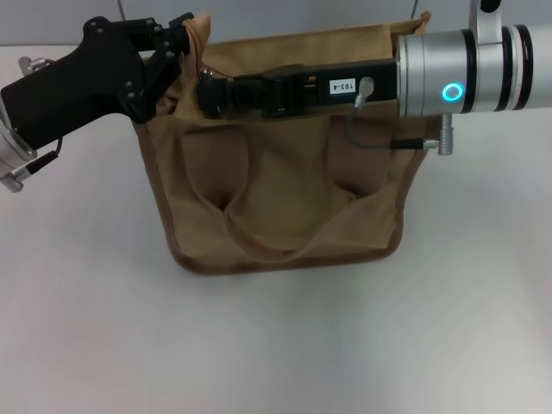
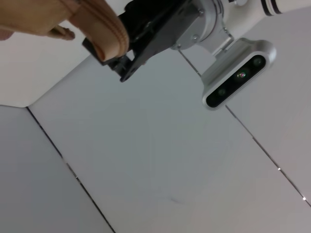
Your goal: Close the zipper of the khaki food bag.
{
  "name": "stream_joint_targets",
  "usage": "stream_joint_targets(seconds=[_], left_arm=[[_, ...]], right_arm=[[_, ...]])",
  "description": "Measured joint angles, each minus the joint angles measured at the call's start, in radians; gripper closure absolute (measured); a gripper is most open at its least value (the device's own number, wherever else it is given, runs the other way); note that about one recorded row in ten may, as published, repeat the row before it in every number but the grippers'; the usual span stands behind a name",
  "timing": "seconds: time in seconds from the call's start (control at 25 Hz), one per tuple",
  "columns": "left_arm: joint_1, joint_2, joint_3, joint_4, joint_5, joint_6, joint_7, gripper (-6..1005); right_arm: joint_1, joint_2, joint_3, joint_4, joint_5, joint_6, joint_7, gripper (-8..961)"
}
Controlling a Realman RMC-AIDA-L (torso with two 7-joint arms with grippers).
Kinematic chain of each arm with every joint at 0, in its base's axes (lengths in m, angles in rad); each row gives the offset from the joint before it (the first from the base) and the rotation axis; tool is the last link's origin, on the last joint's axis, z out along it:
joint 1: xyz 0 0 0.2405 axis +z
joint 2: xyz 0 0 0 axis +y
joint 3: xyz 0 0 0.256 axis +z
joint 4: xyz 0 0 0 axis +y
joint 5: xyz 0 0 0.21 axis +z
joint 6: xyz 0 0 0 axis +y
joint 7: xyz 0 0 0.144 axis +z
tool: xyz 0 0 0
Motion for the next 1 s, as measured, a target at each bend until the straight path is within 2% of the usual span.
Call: stream_joint_targets(seconds=[0.16,0.36,0.6,0.64,0.68,0.8,0.84,0.88,1.0], left_arm=[[0.001,0.0,0.0,0.0,0.0,0.007,0.0,976],[0.001,-0.001,-0.002,0.0,0.0,0.007,0.0,976],[0.011,0.001,-0.007,0.0,-0.009,0.011,-0.002,976],[0.017,0.004,-0.008,0.002,-0.014,0.013,-0.008,976],[0.017,0.004,-0.008,0.002,-0.014,0.013,-0.008,976],[0.035,0.016,-0.008,0.003,-0.042,0.019,-0.014,976],[0.038,0.019,-0.008,0.002,-0.048,0.019,-0.014,976],[0.043,0.023,-0.008,0.001,-0.055,0.019,-0.014,976],[0.051,0.027,-0.008,0.001,-0.065,0.02,-0.014,976]], right_arm=[[0.0,0.001,0.0,0.005,0.001,0.005,-0.028,713],[0.003,0.003,-0.001,0.011,0.002,0.007,-0.046,921],[-0.035,0.002,-0.002,-0.024,0.002,0.031,-0.033,950],[-0.07,-0.001,-0.002,-0.057,-0.002,0.052,-0.006,950],[-0.07,-0.001,-0.002,-0.057,-0.002,0.052,-0.006,949],[-0.178,-0.006,0.003,-0.166,-0.01,0.069,0.055,949],[-0.259,-0.008,0.011,-0.262,-0.01,0.062,0.093,948],[-0.259,-0.008,0.011,-0.262,-0.01,0.062,0.093,948],[-0.369,-0.009,0.023,-0.39,-0.004,0.042,0.135,947]])
